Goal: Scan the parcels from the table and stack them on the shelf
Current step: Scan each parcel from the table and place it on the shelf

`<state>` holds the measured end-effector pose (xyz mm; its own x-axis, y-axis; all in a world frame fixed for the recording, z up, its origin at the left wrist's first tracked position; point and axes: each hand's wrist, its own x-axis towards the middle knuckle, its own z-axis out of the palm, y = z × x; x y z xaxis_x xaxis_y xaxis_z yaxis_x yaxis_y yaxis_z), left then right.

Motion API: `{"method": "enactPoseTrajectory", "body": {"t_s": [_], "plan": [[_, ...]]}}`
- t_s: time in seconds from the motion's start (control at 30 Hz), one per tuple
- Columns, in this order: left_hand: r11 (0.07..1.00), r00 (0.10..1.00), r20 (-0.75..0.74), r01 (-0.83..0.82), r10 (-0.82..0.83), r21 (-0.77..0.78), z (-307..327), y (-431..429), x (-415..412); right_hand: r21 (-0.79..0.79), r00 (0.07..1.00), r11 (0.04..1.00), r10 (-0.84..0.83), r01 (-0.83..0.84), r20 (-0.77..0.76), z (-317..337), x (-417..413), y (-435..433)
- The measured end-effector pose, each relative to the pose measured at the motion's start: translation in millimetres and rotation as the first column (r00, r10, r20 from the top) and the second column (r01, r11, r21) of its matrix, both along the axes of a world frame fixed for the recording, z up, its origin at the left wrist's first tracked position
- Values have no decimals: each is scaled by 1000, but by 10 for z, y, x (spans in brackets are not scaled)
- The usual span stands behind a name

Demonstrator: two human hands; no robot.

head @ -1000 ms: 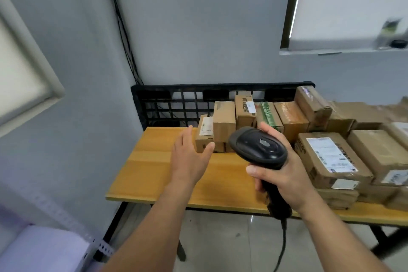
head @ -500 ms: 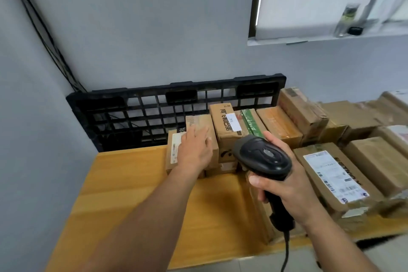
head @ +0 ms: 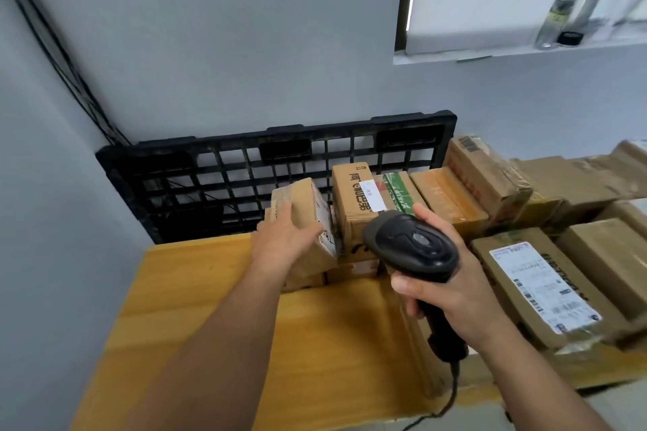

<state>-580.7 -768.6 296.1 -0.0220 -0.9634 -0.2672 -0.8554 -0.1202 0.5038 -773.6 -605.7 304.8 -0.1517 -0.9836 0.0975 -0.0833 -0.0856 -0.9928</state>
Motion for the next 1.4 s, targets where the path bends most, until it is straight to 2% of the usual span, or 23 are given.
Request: {"method": "enactPoseTrajectory", "body": {"t_s": [0.1,0.13,0.2,0.23,0.3,0.5,0.77,1.03,1.4], "plan": [[991,963,-239,-104,123,88,100,156,126,-10,1000,1000,25,-25,16,57,-13,94],[985,918,-363,-125,160,118,109,223,173,-16,999,999,36,-35,22,81,-12,128],[972,771,-595,-142,228,188,138,392,264,-30,998,998,61,-60,30,131,-5,202],[969,709,-662,-143,244,204,144,482,304,-35,996,997,77,-76,36,153,-4,245],[970,645,-725,-143,241,195,133,631,363,-44,994,994,98,-96,50,199,-1,316],[978,628,-750,-166,205,128,240,1144,459,-94,985,983,161,-154,63,372,22,680],[978,638,-749,-196,178,66,316,1837,448,-178,925,937,332,-301,184,585,2,1294],[968,668,-727,-251,160,-17,339,2559,521,-179,891,903,419,-390,173,551,4,1761],[919,673,-698,-391,243,-57,441,3188,872,-164,836,857,514,-489,192,566,283,2070]]}}
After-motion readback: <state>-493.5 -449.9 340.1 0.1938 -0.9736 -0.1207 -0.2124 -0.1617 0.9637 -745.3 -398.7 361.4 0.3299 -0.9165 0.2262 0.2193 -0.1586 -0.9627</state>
